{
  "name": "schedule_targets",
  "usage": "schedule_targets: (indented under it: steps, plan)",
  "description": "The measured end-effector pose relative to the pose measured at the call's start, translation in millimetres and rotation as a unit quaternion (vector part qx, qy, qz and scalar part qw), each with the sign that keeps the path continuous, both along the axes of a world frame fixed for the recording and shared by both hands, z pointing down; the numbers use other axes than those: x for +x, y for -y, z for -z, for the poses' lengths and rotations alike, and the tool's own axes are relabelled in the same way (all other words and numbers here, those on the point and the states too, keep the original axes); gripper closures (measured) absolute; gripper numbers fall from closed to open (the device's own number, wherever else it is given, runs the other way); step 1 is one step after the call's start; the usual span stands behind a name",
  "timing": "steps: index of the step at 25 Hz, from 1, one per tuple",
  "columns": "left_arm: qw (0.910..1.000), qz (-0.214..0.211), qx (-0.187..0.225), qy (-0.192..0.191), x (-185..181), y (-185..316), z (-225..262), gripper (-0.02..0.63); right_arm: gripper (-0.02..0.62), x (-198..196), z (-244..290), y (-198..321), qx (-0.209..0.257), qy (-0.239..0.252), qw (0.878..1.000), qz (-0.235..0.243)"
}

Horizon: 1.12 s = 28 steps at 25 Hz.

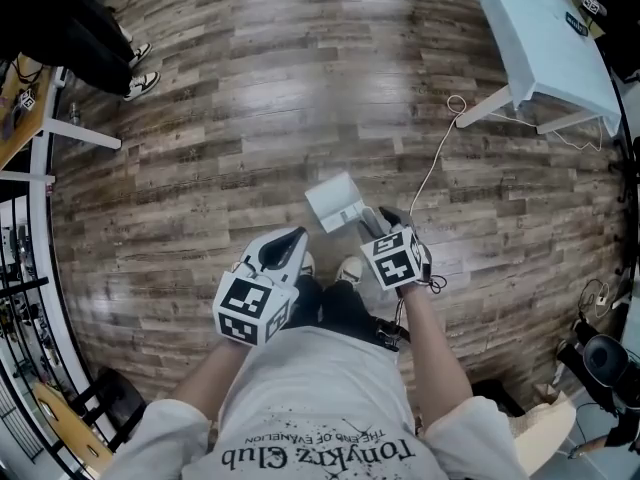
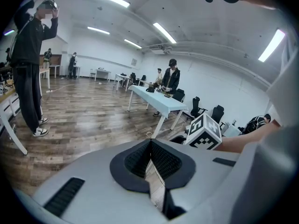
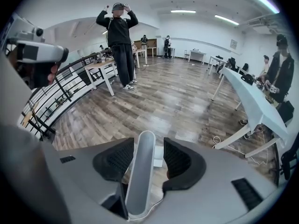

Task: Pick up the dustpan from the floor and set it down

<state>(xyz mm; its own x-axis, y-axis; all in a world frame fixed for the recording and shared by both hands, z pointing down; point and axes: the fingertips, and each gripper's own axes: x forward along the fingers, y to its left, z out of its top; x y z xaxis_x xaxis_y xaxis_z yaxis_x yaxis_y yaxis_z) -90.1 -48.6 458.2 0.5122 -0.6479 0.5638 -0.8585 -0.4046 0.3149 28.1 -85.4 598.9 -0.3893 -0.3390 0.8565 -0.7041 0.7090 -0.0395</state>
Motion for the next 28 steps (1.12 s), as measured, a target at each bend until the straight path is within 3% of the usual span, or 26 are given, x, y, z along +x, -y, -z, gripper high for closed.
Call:
schedule_targets:
  steps: [20, 28]
  plan:
    - [0.9996, -0.006, 0.028, 0.002, 18.7, -28.7, 30.8, 0.583, 0.394, 17.2, 124.2, -40.0, 0.069, 0.096, 0.991, -0.060]
    - [0.9990, -0.016, 0.042, 0.004, 26.9, -46.1, 41.5, 0.583, 0.548, 31.8, 151.0, -55.3, 0.118, 0.102, 0.983, -0.098]
